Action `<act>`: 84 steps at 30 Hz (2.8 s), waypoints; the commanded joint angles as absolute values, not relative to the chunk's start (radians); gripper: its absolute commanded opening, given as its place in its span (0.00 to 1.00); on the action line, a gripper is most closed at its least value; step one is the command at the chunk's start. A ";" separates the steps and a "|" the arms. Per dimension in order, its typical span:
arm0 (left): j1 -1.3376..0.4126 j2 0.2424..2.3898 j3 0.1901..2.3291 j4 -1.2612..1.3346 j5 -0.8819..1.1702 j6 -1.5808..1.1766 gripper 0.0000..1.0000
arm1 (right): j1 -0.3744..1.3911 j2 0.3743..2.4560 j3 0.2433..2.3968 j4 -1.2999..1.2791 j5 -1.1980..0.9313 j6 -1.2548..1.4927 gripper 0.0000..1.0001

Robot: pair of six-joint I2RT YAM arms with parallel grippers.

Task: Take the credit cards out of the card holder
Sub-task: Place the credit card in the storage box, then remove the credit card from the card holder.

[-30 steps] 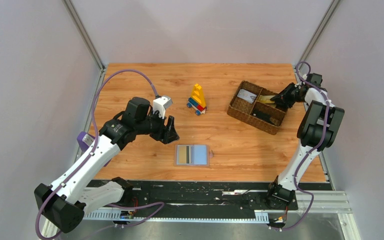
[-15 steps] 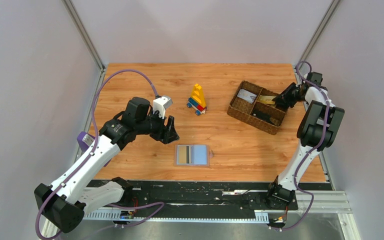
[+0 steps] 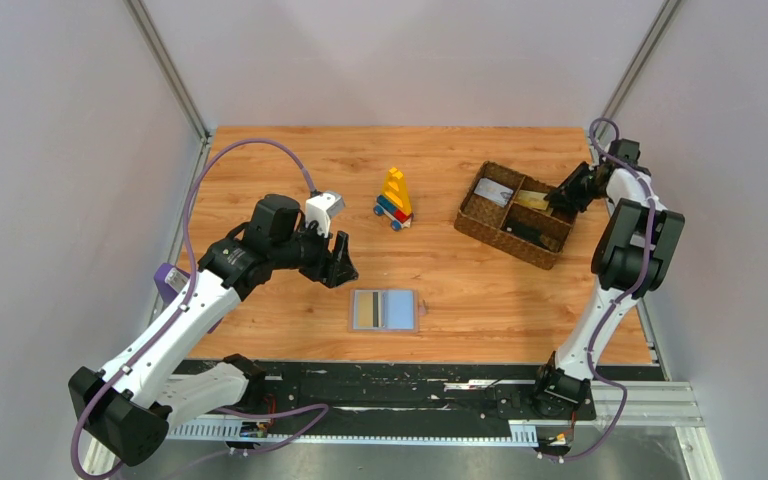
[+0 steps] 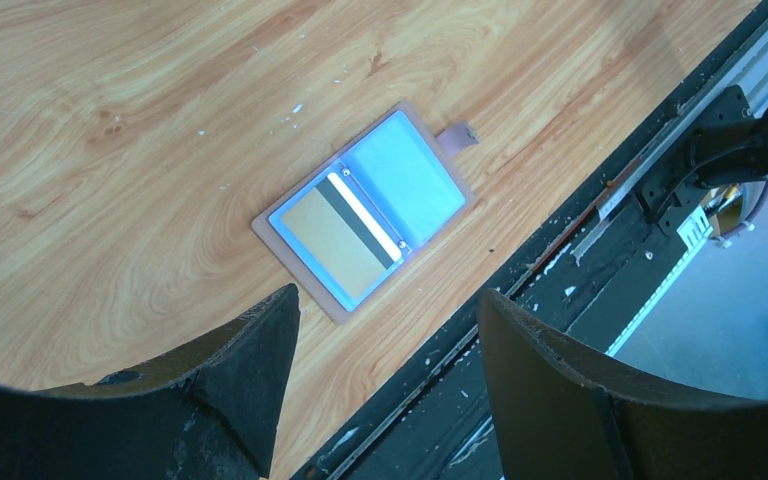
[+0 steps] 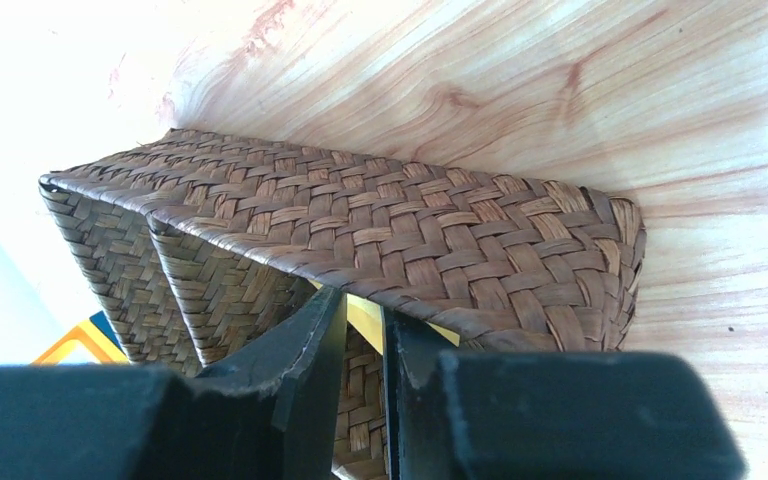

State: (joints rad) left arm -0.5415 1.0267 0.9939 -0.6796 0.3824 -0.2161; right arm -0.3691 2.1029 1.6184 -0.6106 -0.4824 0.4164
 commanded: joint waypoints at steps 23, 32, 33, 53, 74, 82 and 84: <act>-0.535 1.058 0.863 -0.565 0.336 -0.421 0.72 | -0.153 1.657 1.470 -0.721 -0.297 0.411 0.28; -0.534 1.165 0.748 -0.406 0.371 -0.508 0.69 | 0.224 1.349 1.079 -0.488 -0.279 0.524 0.28; -0.535 1.175 0.733 -0.387 0.367 -0.512 0.67 | 0.266 1.323 1.033 -0.452 -0.282 0.549 0.28; -0.535 1.370 0.594 -0.155 0.417 -0.575 0.28 | 0.792 1.486 0.761 0.025 -0.374 0.886 0.22; -0.536 1.404 0.545 -0.138 0.380 -0.582 0.22 | 0.822 1.692 0.800 0.065 -0.373 0.894 0.24; -0.536 1.408 0.541 -0.134 0.384 -0.585 0.20 | 0.824 1.729 0.816 0.054 -0.365 0.895 0.24; -0.536 1.409 0.541 -0.132 0.384 -0.584 0.20 | 0.824 1.733 0.819 0.055 -0.365 0.893 0.24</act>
State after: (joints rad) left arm -0.5358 1.3933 0.5583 -0.1574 0.3985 -0.5819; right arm 0.8165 1.7164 0.7853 0.0204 -0.3771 0.8886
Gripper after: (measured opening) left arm 0.205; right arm 0.240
